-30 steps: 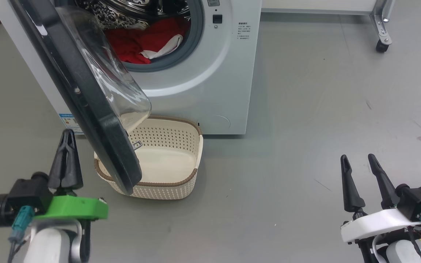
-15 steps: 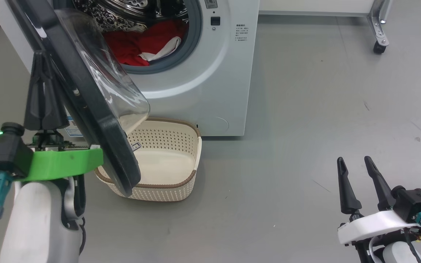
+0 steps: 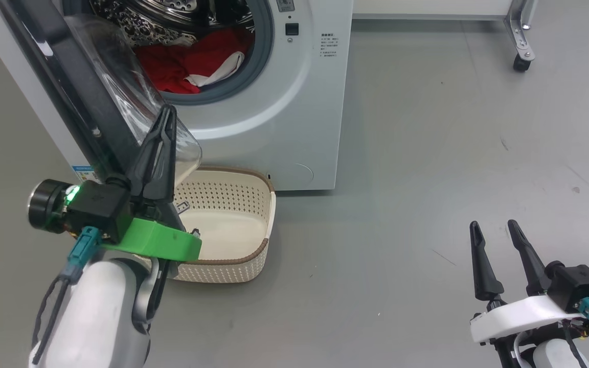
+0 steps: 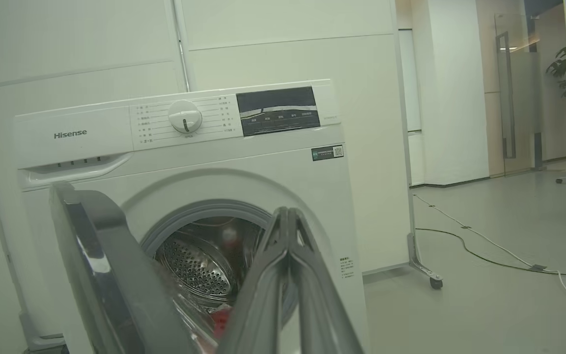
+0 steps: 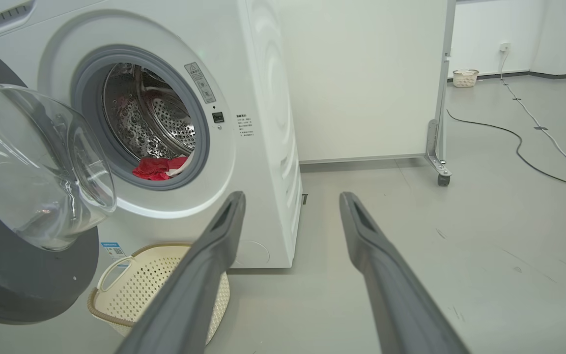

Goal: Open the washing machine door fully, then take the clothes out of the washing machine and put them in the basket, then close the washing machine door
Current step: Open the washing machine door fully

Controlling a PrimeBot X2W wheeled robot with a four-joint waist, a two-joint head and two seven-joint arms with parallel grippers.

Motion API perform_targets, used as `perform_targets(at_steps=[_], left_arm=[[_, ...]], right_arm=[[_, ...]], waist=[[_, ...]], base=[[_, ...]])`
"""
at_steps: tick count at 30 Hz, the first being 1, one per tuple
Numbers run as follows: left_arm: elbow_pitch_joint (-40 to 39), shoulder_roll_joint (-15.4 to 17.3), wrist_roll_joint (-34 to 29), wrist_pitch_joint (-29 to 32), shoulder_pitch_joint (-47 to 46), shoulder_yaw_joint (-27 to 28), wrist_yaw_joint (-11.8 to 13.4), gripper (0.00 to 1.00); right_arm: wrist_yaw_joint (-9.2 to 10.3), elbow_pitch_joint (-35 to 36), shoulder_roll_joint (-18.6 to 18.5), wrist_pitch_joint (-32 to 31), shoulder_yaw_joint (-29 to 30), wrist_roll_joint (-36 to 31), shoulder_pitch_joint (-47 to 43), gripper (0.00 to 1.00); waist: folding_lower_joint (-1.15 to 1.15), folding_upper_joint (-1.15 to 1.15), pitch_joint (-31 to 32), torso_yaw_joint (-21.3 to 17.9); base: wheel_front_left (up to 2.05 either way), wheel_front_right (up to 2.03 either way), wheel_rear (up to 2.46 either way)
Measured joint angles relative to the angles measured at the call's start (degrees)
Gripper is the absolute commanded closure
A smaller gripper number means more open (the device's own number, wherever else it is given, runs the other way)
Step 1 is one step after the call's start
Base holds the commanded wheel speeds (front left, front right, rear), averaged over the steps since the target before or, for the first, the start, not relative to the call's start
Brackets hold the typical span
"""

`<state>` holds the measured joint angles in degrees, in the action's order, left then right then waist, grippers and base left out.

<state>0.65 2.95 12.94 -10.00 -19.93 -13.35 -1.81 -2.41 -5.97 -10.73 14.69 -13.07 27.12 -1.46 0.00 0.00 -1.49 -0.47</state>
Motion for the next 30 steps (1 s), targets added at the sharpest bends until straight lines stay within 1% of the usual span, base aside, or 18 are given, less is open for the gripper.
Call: perform_targets(at_steps=[4,8,14,19,23,30], left_arm=[[2.1,0.0,0.0,1.6,0.7,-0.8,-0.1,1.00],[5.3,0.0,0.2,3.3,2.4,-2.4,-1.0,1.00],[9.6,-0.1,0.8,4.7,4.8,-3.3,-1.1,1.00],[12.3,-0.1,2.5,5.6,5.1,-2.5,-1.0,1.00],[14.8,-0.2,3.3,6.5,5.3,-1.4,-0.8,1.00],[18.2,-0.2,4.4,7.4,5.3,1.7,0.7,1.00]], right_arm=[[-0.49,-0.4,0.3,0.0,-0.2,-0.1,0.0,0.00],[-0.55,-0.6,0.7,0.0,-0.2,-0.2,0.0,0.00],[-1.04,-1.2,0.9,0.0,-0.2,-0.8,0.0,0.00],[-1.08,-1.5,1.0,0.0,-0.1,-1.1,0.1,0.00],[-1.56,-1.6,1.2,0.0,0.0,-1.5,0.1,0.00],[-1.88,-1.9,1.5,0.0,0.1,-1.6,0.3,0.00]], waist=[[0.00,0.00,-0.1,-0.7],[0.00,0.00,-0.2,-1.6],[0.00,0.00,-0.4,-2.9],[0.00,0.00,-0.7,-4.0],[0.00,0.00,-1.0,-4.8],[0.00,0.00,-1.7,-6.0]], base=[[0.00,0.00,0.00],[0.00,0.00,0.00],[0.00,0.00,0.00],[0.00,0.00,0.00],[0.00,0.00,0.00],[0.00,0.00,0.00]])
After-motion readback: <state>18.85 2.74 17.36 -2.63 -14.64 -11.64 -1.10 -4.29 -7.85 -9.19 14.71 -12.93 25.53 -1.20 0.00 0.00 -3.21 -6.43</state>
